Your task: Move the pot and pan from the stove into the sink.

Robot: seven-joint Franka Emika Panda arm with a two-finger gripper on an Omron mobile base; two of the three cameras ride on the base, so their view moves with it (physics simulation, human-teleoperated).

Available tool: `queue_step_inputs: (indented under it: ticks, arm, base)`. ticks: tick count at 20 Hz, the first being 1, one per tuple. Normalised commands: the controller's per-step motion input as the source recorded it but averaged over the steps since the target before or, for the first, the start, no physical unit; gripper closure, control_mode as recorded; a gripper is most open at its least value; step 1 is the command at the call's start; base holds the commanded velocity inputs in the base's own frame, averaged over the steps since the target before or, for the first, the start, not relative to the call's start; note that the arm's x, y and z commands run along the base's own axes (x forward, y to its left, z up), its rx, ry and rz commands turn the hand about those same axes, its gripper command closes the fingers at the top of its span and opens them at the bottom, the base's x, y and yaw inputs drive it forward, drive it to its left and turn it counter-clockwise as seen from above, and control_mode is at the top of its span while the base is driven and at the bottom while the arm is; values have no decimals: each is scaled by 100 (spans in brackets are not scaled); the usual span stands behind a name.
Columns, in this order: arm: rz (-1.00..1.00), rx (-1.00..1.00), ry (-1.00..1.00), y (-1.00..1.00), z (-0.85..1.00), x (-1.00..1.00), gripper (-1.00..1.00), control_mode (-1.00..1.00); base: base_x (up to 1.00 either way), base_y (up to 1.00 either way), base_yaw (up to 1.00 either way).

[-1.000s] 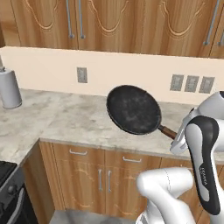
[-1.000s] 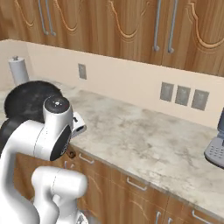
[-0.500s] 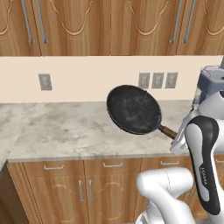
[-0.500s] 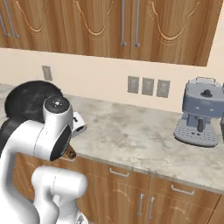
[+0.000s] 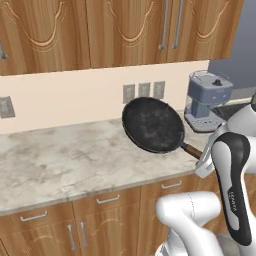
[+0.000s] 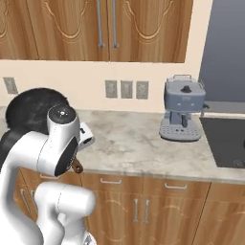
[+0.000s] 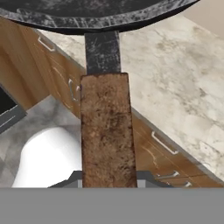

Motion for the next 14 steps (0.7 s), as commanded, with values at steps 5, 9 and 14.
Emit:
queue_step_inputs:
  ticks: [5,9,14]
  arm:
    - [0,0,0,0,0,0,100,100]
    - [0,0,0,0,0,0,100,100]
    - [0,0,0,0,0,0,100,100]
  base:
    - [0,0,-3]
    - [29,-20,1]
    - [53,-59,0]
